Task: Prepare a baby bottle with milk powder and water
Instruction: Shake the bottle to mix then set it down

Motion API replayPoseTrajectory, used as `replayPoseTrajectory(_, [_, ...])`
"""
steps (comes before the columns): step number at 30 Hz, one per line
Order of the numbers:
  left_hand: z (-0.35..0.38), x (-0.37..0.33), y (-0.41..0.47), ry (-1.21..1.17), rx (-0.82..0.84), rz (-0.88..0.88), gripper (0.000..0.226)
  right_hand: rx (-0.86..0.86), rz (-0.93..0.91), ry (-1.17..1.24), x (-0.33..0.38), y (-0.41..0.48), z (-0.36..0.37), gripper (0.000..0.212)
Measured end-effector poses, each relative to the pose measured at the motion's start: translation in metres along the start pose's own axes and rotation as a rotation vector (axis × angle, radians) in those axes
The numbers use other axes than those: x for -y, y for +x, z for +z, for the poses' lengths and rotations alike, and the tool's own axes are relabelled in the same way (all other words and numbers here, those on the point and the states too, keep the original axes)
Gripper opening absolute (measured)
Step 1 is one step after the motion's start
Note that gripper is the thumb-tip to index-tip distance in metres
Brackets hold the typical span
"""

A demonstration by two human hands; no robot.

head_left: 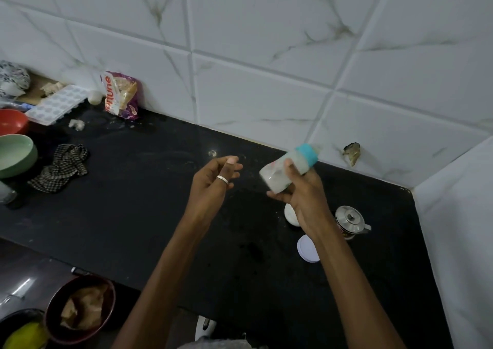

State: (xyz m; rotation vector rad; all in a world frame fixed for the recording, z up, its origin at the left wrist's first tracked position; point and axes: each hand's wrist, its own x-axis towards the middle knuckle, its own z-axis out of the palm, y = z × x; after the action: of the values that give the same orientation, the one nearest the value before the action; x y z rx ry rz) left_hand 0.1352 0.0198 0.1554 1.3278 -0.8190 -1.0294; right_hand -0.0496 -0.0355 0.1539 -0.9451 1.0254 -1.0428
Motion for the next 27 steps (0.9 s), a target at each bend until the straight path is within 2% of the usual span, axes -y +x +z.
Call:
replayPoseTrajectory(1, [0.000,0.000,0.000,0.000,-0.001,0.000,0.025,-0.017,-0.003,0.015,0.002,0.000,0.001,0.057])
replayPoseTrajectory(5, [0.000,0.001,0.001,0.011,0.033,-0.001,0.023,0.129,0.028,-0.170,0.003,-0.003,0.000,0.051])
replayPoseTrajectory(9, [0.002,0.001,0.001,-0.005,0.022,0.001,0.020,0.004,-0.008,-0.029,0.005,-0.001,0.003,0.061])
replayPoseTrajectory(11, [0.003,0.001,0.002,-0.003,0.033,0.003,0.020,0.091,0.017,-0.153,0.004,-0.002,0.003,0.058])
replayPoseTrajectory(13, [0.005,0.001,0.002,-0.008,0.038,0.003,0.018,0.115,0.008,-0.162,0.005,-0.002,0.000,0.054])
replayPoseTrajectory(16, [0.007,0.001,0.002,-0.024,0.022,0.004,0.016,-0.035,-0.015,0.032,0.006,0.003,-0.002,0.054])
replayPoseTrajectory(17, [0.007,0.001,0.003,-0.023,0.023,0.003,0.016,-0.035,-0.010,0.017,0.007,0.002,-0.002,0.053])
replayPoseTrajectory(20, [0.008,0.002,0.004,-0.022,0.044,-0.002,0.017,0.119,0.034,-0.189,0.004,0.000,-0.008,0.040])
replayPoseTrajectory(21, [0.008,0.002,0.004,-0.021,0.046,-0.003,0.017,0.123,0.036,-0.181,0.005,-0.001,-0.008,0.038])
replayPoseTrajectory(24, [0.010,0.001,0.004,-0.023,0.030,0.005,0.016,-0.015,0.001,-0.001,0.008,0.002,-0.004,0.052])
replayPoseTrajectory(27, [0.011,0.001,0.004,-0.018,0.048,0.013,0.019,0.069,0.018,-0.143,0.008,0.001,-0.005,0.039])
